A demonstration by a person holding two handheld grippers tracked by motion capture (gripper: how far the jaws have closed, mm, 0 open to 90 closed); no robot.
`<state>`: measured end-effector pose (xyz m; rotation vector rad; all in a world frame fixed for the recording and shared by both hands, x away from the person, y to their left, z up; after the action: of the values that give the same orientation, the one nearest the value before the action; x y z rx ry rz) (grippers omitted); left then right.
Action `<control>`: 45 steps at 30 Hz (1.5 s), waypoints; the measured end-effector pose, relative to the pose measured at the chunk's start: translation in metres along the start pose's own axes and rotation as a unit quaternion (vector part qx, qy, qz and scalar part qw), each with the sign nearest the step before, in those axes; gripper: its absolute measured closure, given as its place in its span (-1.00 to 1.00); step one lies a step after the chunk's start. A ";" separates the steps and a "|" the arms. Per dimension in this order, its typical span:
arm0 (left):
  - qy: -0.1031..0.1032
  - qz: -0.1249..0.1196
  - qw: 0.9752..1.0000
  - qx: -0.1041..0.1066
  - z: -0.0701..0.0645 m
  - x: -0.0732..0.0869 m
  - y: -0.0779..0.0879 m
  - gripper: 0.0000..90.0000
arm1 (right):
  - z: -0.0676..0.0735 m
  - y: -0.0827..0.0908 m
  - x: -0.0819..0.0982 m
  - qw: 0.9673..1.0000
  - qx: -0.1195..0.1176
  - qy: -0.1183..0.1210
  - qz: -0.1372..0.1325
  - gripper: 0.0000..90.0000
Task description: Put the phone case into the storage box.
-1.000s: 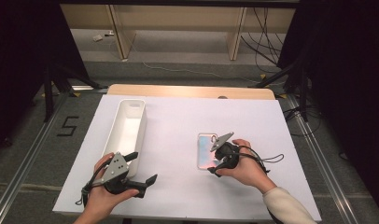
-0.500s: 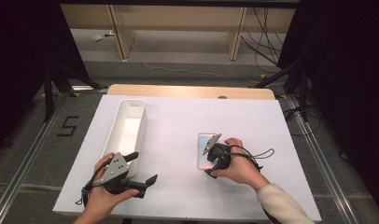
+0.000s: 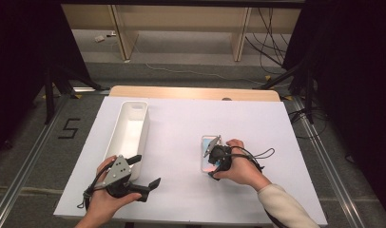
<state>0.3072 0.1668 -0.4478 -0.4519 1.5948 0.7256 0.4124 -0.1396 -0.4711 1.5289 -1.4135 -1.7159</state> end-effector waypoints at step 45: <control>0.002 -0.002 1.000 0.004 -0.001 0.000 0.000 -0.99 | 0.004 0.002 -0.005 0.999 -0.039 0.030 0.009 0.53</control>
<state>0.3066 0.1660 -0.4481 -0.4511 1.6002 0.7159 0.4095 -0.1347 -0.4681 1.5097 -1.3117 -1.6789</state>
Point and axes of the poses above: each handheld gripper's, and its own axes: y roughly backward along the jaws, x roughly out of its underside, z roughly to its left, the point moved 1 cm from there along -y, roughly forward along the jaws, and after that the axes turned 9 degrees about -z, right-handed, at the moved point
